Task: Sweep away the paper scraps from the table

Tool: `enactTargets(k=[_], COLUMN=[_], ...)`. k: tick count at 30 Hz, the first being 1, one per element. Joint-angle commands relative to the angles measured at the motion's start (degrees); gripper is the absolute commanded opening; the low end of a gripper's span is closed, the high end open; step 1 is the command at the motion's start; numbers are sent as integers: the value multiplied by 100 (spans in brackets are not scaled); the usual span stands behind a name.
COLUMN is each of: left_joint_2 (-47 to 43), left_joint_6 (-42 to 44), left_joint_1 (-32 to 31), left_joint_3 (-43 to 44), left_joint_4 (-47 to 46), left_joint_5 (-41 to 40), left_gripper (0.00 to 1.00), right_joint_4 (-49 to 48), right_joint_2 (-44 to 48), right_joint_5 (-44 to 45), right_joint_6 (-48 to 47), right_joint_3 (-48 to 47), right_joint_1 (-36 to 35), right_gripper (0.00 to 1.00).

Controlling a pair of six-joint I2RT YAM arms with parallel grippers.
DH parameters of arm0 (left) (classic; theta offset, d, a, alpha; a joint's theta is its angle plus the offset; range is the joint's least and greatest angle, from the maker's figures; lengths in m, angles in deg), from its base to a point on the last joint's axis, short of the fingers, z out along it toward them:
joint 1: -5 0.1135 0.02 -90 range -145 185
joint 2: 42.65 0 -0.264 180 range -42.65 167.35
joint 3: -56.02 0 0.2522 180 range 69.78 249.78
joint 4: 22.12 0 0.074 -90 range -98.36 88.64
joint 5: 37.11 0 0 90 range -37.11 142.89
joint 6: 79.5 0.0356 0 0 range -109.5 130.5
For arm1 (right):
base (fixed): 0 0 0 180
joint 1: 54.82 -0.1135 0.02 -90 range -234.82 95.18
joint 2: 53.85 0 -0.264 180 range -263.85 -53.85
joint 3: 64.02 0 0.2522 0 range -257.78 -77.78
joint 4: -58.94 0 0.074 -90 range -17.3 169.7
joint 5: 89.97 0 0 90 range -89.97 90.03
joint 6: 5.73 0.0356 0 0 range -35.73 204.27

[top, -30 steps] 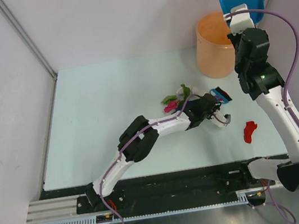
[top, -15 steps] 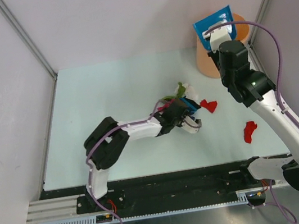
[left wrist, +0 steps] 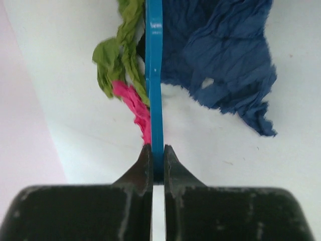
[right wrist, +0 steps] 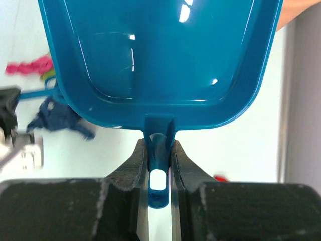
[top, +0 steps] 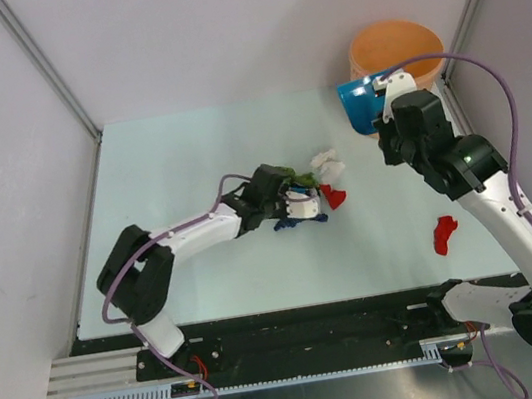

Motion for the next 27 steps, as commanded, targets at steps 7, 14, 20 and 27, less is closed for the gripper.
enactTargets(k=[7,14,20,27], left_joint_2=[-893,-990,-972,-1122], left_joint_6=[-3026,-3844,-4178,-4179], left_joint_1=[849,893,1007,1025], left_joint_3=[957,843,773,615], left_joint_4=[1244,1806,1885,2202], left_joint_5=[1639,1876,1647,1761], left_gripper=[0,0,0,0], right_joint_4=[1697,1538,1196,932], right_joint_2=[-247,-254,-1018,-1977], right_joint_5=[-2022,-2269,-2496,-2190], right_joint_6=[1485,2241,2356,2260], right_joint_3=[969,1798,2334,2370], right_joint_1=[-369,-1379,-1802,-1951], right_gripper=[0,0,0,0])
